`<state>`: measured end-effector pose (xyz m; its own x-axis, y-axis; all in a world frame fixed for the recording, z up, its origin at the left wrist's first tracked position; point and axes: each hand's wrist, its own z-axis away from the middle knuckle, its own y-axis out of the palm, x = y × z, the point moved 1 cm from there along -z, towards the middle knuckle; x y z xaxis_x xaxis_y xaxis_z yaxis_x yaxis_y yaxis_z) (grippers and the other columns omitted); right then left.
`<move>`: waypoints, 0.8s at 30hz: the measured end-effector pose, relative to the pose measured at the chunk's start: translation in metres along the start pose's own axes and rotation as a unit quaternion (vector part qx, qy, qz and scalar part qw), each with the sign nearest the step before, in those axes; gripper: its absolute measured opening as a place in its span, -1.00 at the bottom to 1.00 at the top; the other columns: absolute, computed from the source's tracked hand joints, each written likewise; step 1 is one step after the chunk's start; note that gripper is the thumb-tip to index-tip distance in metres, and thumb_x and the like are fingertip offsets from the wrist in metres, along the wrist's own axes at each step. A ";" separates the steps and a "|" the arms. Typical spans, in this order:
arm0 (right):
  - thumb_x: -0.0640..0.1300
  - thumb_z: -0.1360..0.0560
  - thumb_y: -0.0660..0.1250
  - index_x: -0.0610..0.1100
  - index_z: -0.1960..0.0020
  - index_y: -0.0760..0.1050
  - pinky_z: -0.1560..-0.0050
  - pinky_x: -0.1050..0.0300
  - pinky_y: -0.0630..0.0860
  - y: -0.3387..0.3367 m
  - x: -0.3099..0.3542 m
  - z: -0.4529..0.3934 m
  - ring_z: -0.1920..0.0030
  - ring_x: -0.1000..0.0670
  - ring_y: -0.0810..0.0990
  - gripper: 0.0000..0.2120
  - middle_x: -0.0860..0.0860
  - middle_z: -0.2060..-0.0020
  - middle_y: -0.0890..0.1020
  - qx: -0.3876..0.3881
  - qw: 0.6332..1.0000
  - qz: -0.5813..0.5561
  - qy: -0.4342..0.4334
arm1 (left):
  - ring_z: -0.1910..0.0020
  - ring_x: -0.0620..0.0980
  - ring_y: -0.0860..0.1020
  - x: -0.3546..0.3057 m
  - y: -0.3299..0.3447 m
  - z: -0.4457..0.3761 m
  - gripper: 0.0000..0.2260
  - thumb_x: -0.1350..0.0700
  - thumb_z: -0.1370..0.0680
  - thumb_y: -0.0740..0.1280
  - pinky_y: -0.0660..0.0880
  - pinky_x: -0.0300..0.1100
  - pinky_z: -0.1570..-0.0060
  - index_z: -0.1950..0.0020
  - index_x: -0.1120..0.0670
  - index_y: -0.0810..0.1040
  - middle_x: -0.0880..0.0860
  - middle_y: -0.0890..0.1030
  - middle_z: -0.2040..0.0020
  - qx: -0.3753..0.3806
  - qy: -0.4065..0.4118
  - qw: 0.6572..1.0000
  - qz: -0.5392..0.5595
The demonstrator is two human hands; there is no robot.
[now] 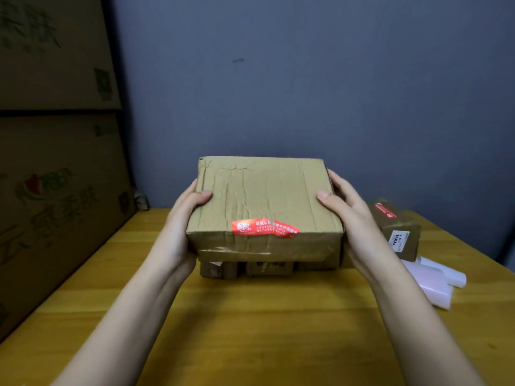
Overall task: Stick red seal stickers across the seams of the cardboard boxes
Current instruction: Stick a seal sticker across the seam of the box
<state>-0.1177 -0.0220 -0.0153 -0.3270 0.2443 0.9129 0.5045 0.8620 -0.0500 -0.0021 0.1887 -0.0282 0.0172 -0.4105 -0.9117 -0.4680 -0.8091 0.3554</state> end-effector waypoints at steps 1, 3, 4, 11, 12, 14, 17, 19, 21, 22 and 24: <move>0.08 -0.45 0.39 0.06 -0.45 0.32 -0.21 0.20 0.48 0.001 -0.002 0.001 -0.26 0.18 0.51 -0.40 0.12 -0.33 0.49 0.012 0.999 -0.030 -0.003 | 0.08 -0.02 0.67 0.001 0.000 0.000 -0.74 0.01 -0.53 0.26 0.53 -0.10 0.16 -0.20 -0.05 0.56 0.03 0.69 -0.03 -0.007 -0.015 1.000 0.022; 0.35 -0.26 0.42 0.13 -0.48 0.26 -0.29 0.10 0.41 0.004 -0.008 0.003 -0.35 0.13 0.43 -0.14 0.16 -0.38 0.44 0.037 0.998 -0.050 -0.029 | 0.20 -0.01 0.67 -0.002 0.001 -0.004 -0.78 -0.02 -0.52 0.29 0.53 -0.08 0.16 -0.09 0.01 0.60 0.04 0.71 0.10 -0.023 -0.040 0.998 0.039; 0.43 -0.17 0.43 0.18 -0.48 0.22 -0.32 0.07 0.38 0.006 -0.009 0.003 -0.38 0.14 0.40 -0.04 0.18 -0.41 0.39 0.050 0.997 -0.043 -0.041 | 0.22 0.01 0.67 -0.004 0.002 -0.004 -0.78 -0.04 -0.50 0.31 0.54 -0.07 0.14 -0.06 0.03 0.61 0.05 0.71 0.13 -0.026 -0.052 0.997 0.043; 0.50 -0.02 0.46 0.30 -0.42 0.22 -0.41 -0.12 0.34 0.022 -0.018 -0.024 -0.38 0.06 0.42 0.03 0.12 -0.40 0.42 0.013 0.998 -0.036 -0.046 | 0.23 -0.04 0.66 -0.013 0.005 -0.023 -0.73 -0.13 -0.55 0.22 0.52 -0.09 0.11 0.07 -0.04 0.65 0.02 0.70 0.14 -0.020 0.000 1.000 -0.015; 0.51 -0.02 0.45 0.29 -0.41 0.26 -0.42 -0.13 0.33 0.023 -0.019 -0.029 -0.37 0.04 0.43 0.01 0.11 -0.39 0.44 -0.001 0.998 -0.046 -0.048 | 0.20 -0.06 0.67 -0.014 0.005 -0.024 -0.69 -0.17 -0.55 0.18 0.51 -0.07 0.09 0.06 -0.06 0.65 0.00 0.70 0.13 -0.013 0.023 0.999 -0.040; 0.52 -0.04 0.44 0.30 -0.36 0.33 -0.42 -0.15 0.32 0.026 -0.021 -0.039 -0.36 0.03 0.45 -0.07 0.10 -0.35 0.49 -0.024 0.997 -0.060 -0.053 | -0.01 -0.05 0.65 -0.015 0.004 -0.029 -0.56 -0.31 -0.51 0.15 0.49 -0.02 -0.06 -0.15 -0.07 0.60 0.00 0.68 -0.06 0.010 0.058 0.995 -0.080; 0.54 -0.03 0.42 0.31 -0.29 0.41 -0.40 -0.16 0.34 0.031 -0.023 -0.052 -0.33 0.02 0.47 -0.14 0.10 -0.30 0.54 -0.041 0.995 -0.077 -0.043 | -0.27 -0.19 0.47 -0.011 -0.004 -0.042 -0.24 -0.43 -0.29 0.24 0.46 -0.16 -0.17 -0.46 -0.27 0.22 -0.19 0.38 -0.40 0.051 0.117 0.982 -0.139; 0.56 -0.03 0.40 0.34 -0.25 0.44 -0.40 -0.16 0.35 0.036 -0.025 -0.058 -0.33 0.03 0.47 -0.19 0.11 -0.29 0.54 -0.055 0.995 -0.079 -0.037 | -0.17 -0.36 0.46 -0.012 -0.005 -0.047 -0.23 -0.37 -0.23 0.27 0.50 -0.39 0.04 -0.43 -0.38 0.14 -0.38 0.31 -0.32 0.056 0.156 0.974 -0.154; 0.57 -0.08 0.36 0.39 -0.20 0.45 -0.38 -0.16 0.36 0.040 -0.025 -0.063 -0.34 0.04 0.46 -0.28 0.14 -0.29 0.54 -0.086 0.993 -0.068 -0.042 | -0.17 -0.30 0.49 -0.011 -0.003 -0.051 -0.32 -0.32 -0.25 0.30 0.54 -0.37 0.08 -0.37 -0.40 0.25 -0.34 0.33 -0.33 0.048 0.178 0.970 -0.157; 0.57 -0.11 0.34 0.40 -0.18 0.45 -0.37 -0.16 0.37 0.042 -0.024 -0.064 -0.34 0.04 0.46 -0.33 0.14 -0.29 0.53 -0.105 0.992 -0.055 -0.048 | -0.20 -0.22 0.50 -0.010 -0.003 -0.054 -0.39 -0.30 -0.27 0.32 0.56 -0.29 0.05 -0.33 -0.38 0.32 -0.26 0.34 -0.36 0.035 0.187 0.969 -0.156; 0.52 -0.23 0.31 0.37 -0.20 0.43 -0.36 -0.10 0.39 0.047 -0.024 -0.066 -0.34 0.07 0.44 -0.43 0.12 -0.31 0.48 -0.145 0.987 -0.024 -0.067 | -0.19 -0.11 0.52 -0.006 0.000 -0.058 -0.54 -0.25 -0.33 0.34 0.57 -0.17 0.01 -0.23 -0.33 0.42 -0.18 0.40 -0.33 -0.002 0.197 0.970 -0.143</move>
<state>-0.0339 -0.0168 -0.0128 -0.4490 0.2798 0.8486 0.6867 0.7157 0.1273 0.0487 0.1667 -0.0104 0.4828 -0.2981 -0.8234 -0.3910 -0.9147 0.1019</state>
